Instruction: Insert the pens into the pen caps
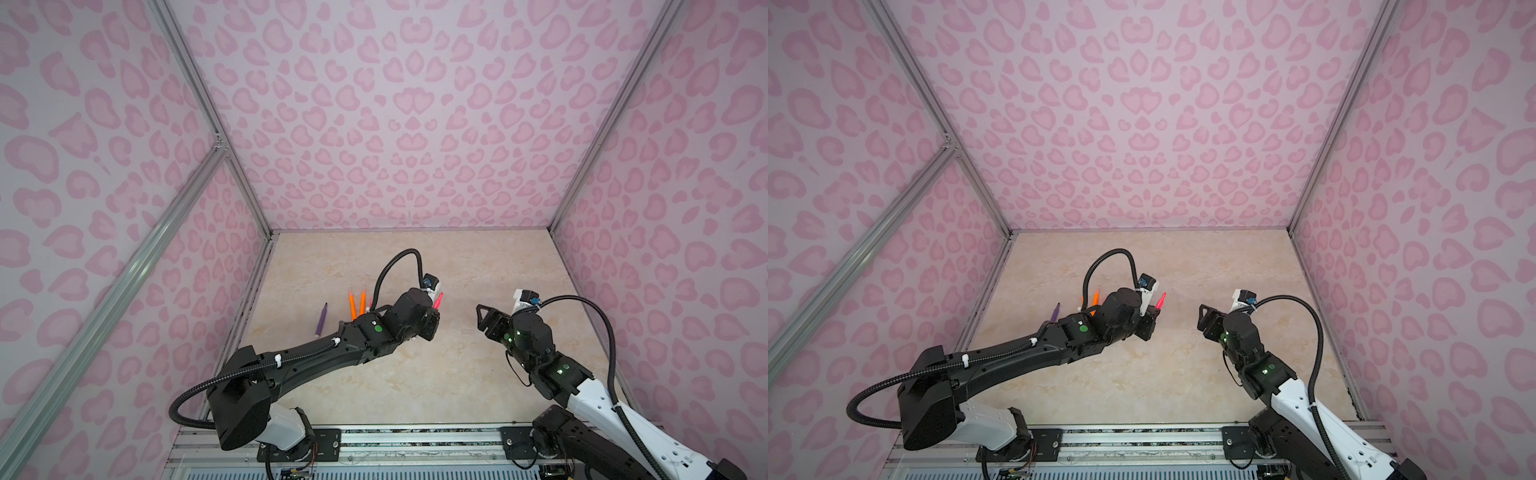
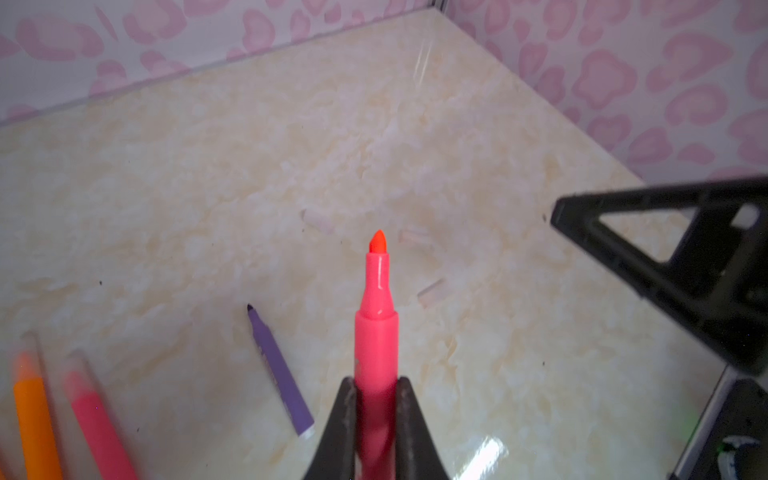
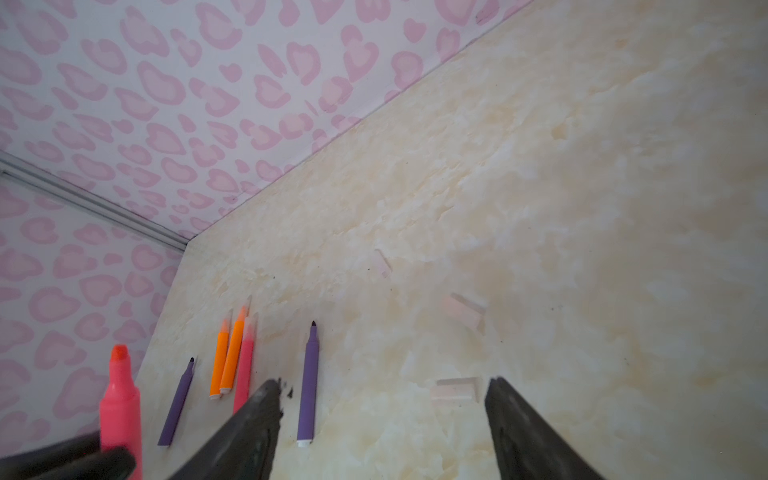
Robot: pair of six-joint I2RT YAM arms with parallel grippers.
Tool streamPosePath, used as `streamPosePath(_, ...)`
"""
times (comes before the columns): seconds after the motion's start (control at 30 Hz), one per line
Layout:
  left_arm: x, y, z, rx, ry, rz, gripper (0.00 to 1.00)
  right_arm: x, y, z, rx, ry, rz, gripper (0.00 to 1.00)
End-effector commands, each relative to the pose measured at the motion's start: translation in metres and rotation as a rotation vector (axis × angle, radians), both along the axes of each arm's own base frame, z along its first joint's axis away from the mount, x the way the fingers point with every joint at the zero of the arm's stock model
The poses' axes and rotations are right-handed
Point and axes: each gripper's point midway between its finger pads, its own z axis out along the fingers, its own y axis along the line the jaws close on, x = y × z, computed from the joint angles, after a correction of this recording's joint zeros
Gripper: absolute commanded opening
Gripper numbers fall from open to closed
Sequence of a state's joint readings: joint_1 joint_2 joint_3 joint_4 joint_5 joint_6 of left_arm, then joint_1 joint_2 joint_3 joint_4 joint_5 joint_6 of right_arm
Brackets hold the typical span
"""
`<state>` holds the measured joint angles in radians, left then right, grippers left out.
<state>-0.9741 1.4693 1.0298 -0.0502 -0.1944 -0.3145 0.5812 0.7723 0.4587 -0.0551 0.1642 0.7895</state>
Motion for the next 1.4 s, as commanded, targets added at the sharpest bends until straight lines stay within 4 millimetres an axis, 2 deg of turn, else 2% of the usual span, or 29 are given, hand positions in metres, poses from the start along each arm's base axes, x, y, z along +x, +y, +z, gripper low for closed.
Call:
streamPosePath(0.0, -0.016, -0.003, -0.017, -0.082, 0.003, -0.077, 0.03, -0.001, 0.031, 0.026, 0.045, -0.088, 0.083, 0.80)
streamPosePath(0.03, -0.022, 0.004, -0.029, -0.078, 0.012, -0.084, 0.03, -0.002, 0.042, 0.031, 0.046, -0.102, 0.107, 0.80)
streamPosePath(0.1, -0.023, 0.015, -0.036, -0.038, 0.012, -0.061, 0.03, -0.003, 0.064, 0.039, 0.048, -0.115, 0.152, 0.79)
streamPosePath(0.17, -0.019, 0.020, -0.026, -0.035, -0.019, -0.037, 0.03, -0.007, 0.087, 0.044, 0.043, -0.122, 0.204, 0.79)
streamPosePath(0.23, -0.024, 0.018, -0.019, -0.065, -0.029, -0.064, 0.03, -0.010, 0.105, 0.047, 0.022, -0.133, 0.225, 0.78)
streamPosePath(0.3, -0.027, 0.018, -0.019, -0.083, -0.021, -0.075, 0.03, -0.009, 0.114, 0.045, 0.009, -0.126, 0.231, 0.70)
streamPosePath(0.4, -0.026, 0.016, -0.019, -0.078, -0.018, -0.075, 0.03, -0.007, 0.116, 0.038, 0.014, -0.087, 0.211, 0.62)
streamPosePath(0.57, -0.029, 0.013, -0.019, -0.088, -0.009, -0.092, 0.03, -0.006, 0.128, 0.032, 0.078, -0.082, 0.231, 0.58)
streamPosePath(0.77, -0.029, 0.014, -0.018, -0.090, -0.014, -0.096, 0.03, -0.004, 0.146, 0.025, 0.067, -0.063, 0.252, 0.56)
streamPosePath(0.83, -0.030, 0.013, -0.018, -0.091, -0.014, -0.104, 0.03, -0.003, 0.149, 0.023, 0.069, -0.059, 0.256, 0.51)
streamPosePath(1.0, -0.033, 0.012, -0.014, -0.110, -0.019, -0.116, 0.03, -0.001, 0.148, 0.020, 0.058, -0.054, 0.243, 0.39)
streamPosePath(1.13, -0.040, 0.011, -0.011, -0.130, -0.018, -0.156, 0.03, -0.001, 0.149, 0.018, 0.064, -0.049, 0.242, 0.36)
streamPosePath(1.2, -0.041, 0.012, -0.011, -0.131, -0.019, -0.155, 0.03, -0.001, 0.150, 0.018, 0.069, -0.047, 0.241, 0.35)
streamPosePath(1.23, -0.039, 0.010, -0.004, -0.154, -0.038, -0.155, 0.03, -0.001, 0.150, 0.017, 0.071, -0.046, 0.241, 0.35)
streamPosePath(1.37, -0.039, 0.009, -0.004, -0.155, -0.038, -0.156, 0.03, 0.000, 0.149, 0.015, 0.066, -0.040, 0.236, 0.34)
